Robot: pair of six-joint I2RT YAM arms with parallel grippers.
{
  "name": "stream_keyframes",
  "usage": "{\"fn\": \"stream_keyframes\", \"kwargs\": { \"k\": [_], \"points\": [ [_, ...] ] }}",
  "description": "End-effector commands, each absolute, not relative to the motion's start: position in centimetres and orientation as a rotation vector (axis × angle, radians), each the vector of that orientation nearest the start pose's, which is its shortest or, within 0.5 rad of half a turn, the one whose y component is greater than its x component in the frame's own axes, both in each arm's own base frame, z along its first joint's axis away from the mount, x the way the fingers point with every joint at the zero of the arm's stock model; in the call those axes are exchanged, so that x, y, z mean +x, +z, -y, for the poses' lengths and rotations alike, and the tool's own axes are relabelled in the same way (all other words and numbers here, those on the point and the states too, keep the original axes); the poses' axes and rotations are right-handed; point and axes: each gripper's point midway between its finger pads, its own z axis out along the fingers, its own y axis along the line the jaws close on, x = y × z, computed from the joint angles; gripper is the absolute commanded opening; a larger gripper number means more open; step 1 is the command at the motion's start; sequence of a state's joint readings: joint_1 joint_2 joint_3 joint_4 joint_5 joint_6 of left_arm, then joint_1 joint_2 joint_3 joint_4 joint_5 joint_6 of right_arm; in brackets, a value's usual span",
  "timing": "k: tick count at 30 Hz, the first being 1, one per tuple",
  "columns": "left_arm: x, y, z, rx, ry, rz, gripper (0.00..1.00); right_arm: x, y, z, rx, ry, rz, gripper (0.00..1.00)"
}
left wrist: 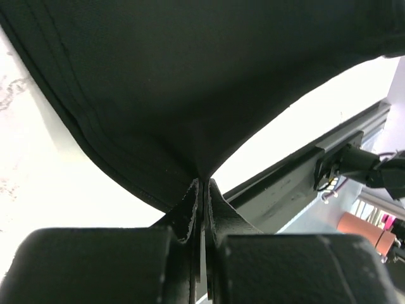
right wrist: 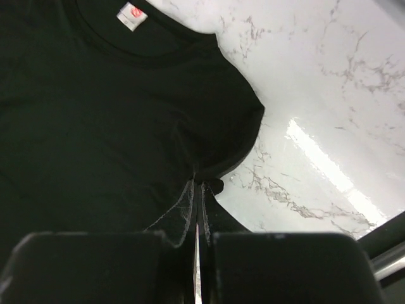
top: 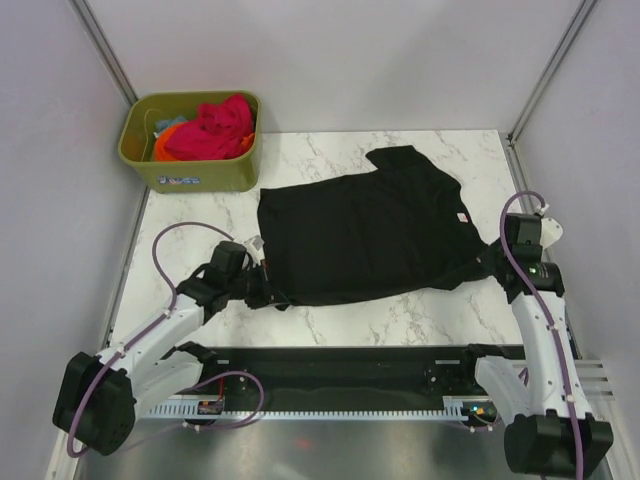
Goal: Fold and stack the t-shirts
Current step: Fold the tshirt
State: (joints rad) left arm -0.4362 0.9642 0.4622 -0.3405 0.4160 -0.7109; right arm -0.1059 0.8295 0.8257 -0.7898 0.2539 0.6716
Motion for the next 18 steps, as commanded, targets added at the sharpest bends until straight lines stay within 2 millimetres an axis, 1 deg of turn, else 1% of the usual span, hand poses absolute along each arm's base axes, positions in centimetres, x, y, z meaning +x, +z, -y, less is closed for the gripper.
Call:
{"fn": "stream_keyframes", "kwargs": {
  "k": [1, 3, 4, 5, 6, 7, 8, 9, 10, 12, 13, 14, 15, 16, 17, 18],
  "points": [
    [18.9, 7.8, 18.9, -0.222, -0.961, -2.555, 0.02, 25.8, 14.3, 3.4, 1.015, 0.058, -2.150, 0.00],
    [19.8, 8.0, 18.9, -0.228, -0.932, -2.557, 0.02, 26.9, 13.8, 3.8, 1.005, 0.024, -2.175, 0.00],
    [20.0, 8.0, 18.9, -0.234, -0.920, -2.557, 0.02, 27.3, 13.9, 4.1, 0.996, 0.002, -2.175, 0.00],
    [20.4, 7.8, 18.7, -0.247, -0.891, -2.558, 0.02, 27.7, 14.2, 4.9, 0.996, -0.043, -2.161, 0.00],
    [20.8, 7.9, 18.6, -0.257, -0.876, -2.551, 0.02, 28.7, 15.3, 5.2, 0.977, -0.048, -2.129, 0.00],
    [21.4, 8.1, 18.6, -0.279, -0.863, -2.544, 0.02, 29.3, 15.1, 5.4, 0.958, -0.064, -2.147, 0.00],
    [22.0, 8.3, 18.6, -0.287, -0.848, -2.532, 0.02, 30.0, 15.3, 4.9, 0.931, -0.027, -2.153, 0.00],
    [22.4, 8.3, 18.6, -0.285, -0.841, -2.528, 0.02, 31.6, 15.5, 4.5, 0.899, 0.013, -2.143, 0.00],
    [23.3, 9.1, 19.0, -0.279, -0.845, -2.511, 0.02, 32.4, 15.2, 4.0, 0.871, 0.057, -2.155, 0.00],
    [24.1, 8.6, 19.3, -0.276, -0.831, -2.537, 0.02, 33.8, 14.6, 3.4, 0.864, 0.101, -2.177, 0.00],
    [24.8, 9.2, 19.7, -0.257, -0.834, -2.529, 0.02, 34.5, 13.2, 3.0, 0.856, 0.113, -2.227, 0.00],
    [24.9, 9.0, 19.6, -0.261, -0.817, -2.546, 0.02, 35.0, 12.9, 2.6, 0.832, 0.131, -2.248, 0.00],
    [25.1, 8.4, 19.5, -0.265, -0.796, -2.568, 0.02, 35.9, 13.0, 2.4, 0.801, 0.144, -2.248, 0.00],
    [25.6, 8.8, 19.5, -0.253, -0.780, -2.560, 0.02, 36.3, 12.3, 2.4, 0.797, 0.137, -2.268, 0.00],
    [25.7, 8.4, 19.2, -0.259, -0.745, -2.573, 0.02, 36.9, 12.4, 2.5, 0.794, 0.127, -2.260, 0.00],
    [26.1, 8.8, 19.1, -0.231, -0.731, -2.560, 0.02, 37.4, 12.2, 3.0, 0.809, 0.099, -2.250, 0.00]
  ]
}}
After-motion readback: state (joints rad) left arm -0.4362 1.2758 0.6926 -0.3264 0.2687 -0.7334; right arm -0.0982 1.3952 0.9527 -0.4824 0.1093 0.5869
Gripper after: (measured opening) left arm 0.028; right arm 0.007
